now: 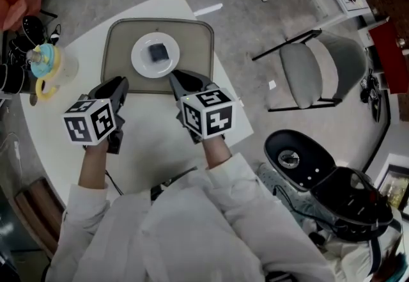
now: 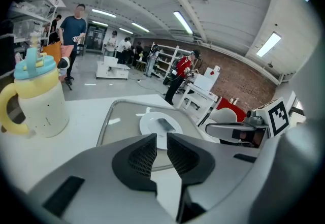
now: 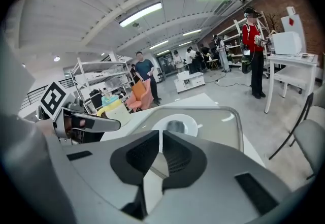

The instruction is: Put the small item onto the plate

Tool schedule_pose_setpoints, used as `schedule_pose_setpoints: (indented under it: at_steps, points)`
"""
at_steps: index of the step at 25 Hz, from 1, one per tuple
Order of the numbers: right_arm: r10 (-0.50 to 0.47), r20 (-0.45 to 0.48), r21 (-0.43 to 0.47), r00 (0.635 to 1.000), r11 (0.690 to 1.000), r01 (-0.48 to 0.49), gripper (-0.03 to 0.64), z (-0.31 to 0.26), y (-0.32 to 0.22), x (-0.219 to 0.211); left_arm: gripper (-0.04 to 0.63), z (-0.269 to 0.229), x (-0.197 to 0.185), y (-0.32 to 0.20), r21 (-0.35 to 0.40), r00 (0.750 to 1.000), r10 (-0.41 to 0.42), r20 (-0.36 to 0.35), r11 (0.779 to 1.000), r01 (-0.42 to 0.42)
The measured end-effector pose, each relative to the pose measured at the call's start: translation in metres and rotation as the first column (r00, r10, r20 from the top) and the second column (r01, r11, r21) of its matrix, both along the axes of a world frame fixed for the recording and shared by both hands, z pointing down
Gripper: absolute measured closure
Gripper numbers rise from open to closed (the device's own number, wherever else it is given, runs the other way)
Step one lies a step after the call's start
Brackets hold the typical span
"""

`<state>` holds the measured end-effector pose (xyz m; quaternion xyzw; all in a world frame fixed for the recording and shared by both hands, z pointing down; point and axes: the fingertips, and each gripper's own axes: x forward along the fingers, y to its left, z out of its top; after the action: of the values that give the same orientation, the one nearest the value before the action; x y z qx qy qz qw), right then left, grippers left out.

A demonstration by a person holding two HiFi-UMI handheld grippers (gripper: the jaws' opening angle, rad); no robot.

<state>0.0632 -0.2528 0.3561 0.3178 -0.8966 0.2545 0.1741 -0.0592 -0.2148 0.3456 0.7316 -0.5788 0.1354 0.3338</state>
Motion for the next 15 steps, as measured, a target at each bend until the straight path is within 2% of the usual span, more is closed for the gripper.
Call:
schedule_pose_setpoints:
  at_steps: [4, 9, 15]
  points:
    - [-0.012, 0.032, 0.053, 0.999, 0.999, 0.010, 0.591, -0.035, -0.023, -0.032, 0.532, -0.028, -0.025, -0.030, 0.034, 0.999, 0.053, -0.001, 0.998, -0.053]
    - [-0.049, 0.094, 0.075, 0.994, 0.996, 0.042, 0.595, -0.068, -0.059, -0.094, 0.560, -0.046, -0.067, -0.081, 0.074, 0.990, 0.137, -0.014, 0.988, -0.135]
    - [-0.077, 0.041, 0.123, 0.996, 0.990, 0.071, 0.595, -0.067, -0.114, -0.175, 0.577, -0.029, -0.126, -0.137, 0.097, 0.968, 0.241, -0.072, 0.967, -0.234]
